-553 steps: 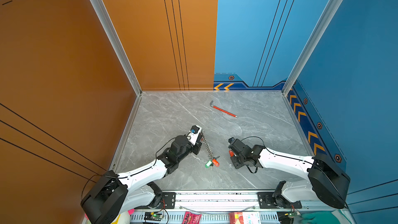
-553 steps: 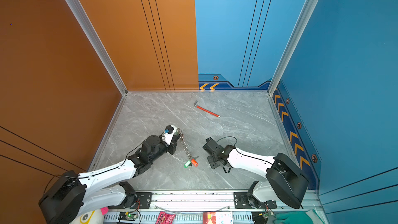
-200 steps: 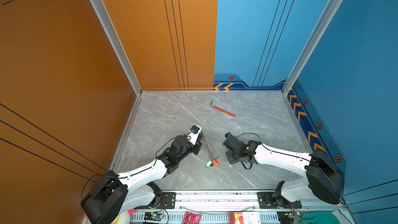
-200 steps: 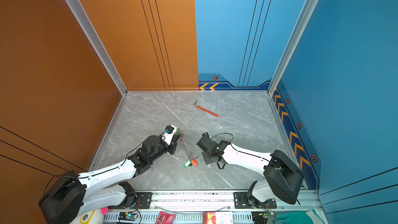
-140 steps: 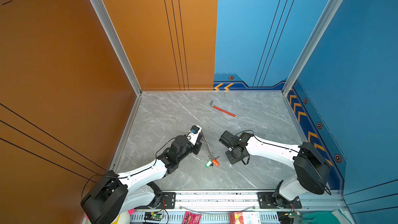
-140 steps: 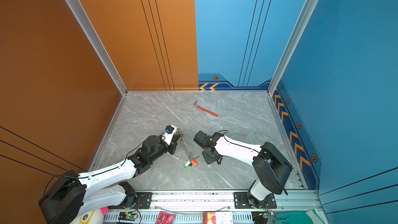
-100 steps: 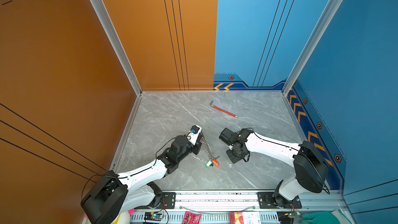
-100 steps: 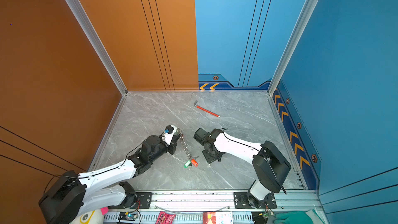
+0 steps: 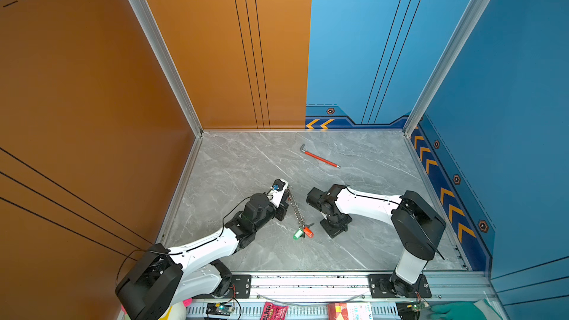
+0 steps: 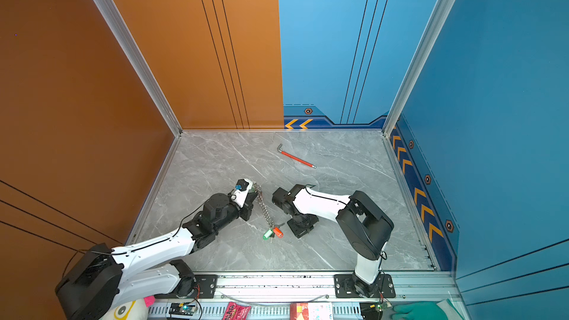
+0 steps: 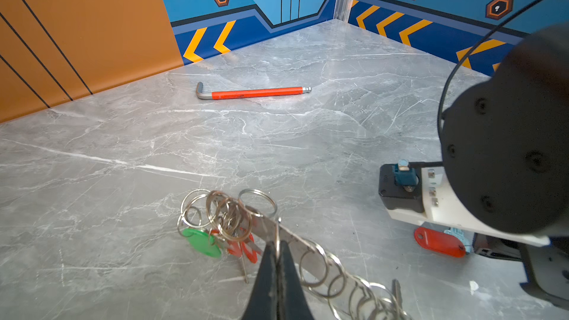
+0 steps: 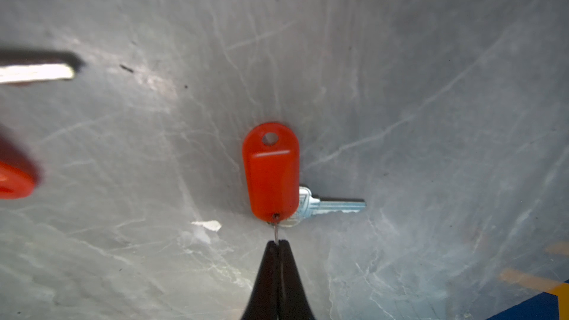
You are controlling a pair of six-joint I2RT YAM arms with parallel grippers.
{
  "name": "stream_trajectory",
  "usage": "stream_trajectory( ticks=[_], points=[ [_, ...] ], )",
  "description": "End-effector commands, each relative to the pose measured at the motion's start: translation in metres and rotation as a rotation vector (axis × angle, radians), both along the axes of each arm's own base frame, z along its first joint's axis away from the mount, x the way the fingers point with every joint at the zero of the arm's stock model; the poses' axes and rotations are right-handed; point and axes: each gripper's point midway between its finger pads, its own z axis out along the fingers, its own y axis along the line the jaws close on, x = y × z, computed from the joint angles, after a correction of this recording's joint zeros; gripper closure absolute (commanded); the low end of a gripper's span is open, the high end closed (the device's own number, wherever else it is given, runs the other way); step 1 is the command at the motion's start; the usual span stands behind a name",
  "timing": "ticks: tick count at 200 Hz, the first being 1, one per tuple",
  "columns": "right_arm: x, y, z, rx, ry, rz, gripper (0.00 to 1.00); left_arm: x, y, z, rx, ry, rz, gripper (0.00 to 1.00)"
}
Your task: Put the keys on the keyring
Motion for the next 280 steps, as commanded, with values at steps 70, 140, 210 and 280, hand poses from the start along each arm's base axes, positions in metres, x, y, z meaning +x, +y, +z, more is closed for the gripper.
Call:
stream_trajectory(
  ticks=[70, 140, 210, 280],
  points=[
    [0.005, -0.001, 0.008, -0.016, -0.014, 0.024, 0.88, 0.0, -0.001, 0.001, 0.013, -0.005, -0.013, 1.0],
    [0.014, -0.004, 0.034, 0.109, -0.163, -0.079, 0.76, 0.0, -0.002, 0.001, 0.013, -0.003, -0.017, 1.0],
    [0.006, 0.007, 0.028, 0.315, -0.428, -0.133, 0.83, 0.0, -0.004, 0.001, 0.01, 0.0, -0.022, 1.0],
    [-0.008, 0.004, 0.003, 0.475, -0.531, -0.139, 0.8, 0.0, -0.003, 0.0, 0.011, 0.0, -0.019, 1.0]
  ],
)
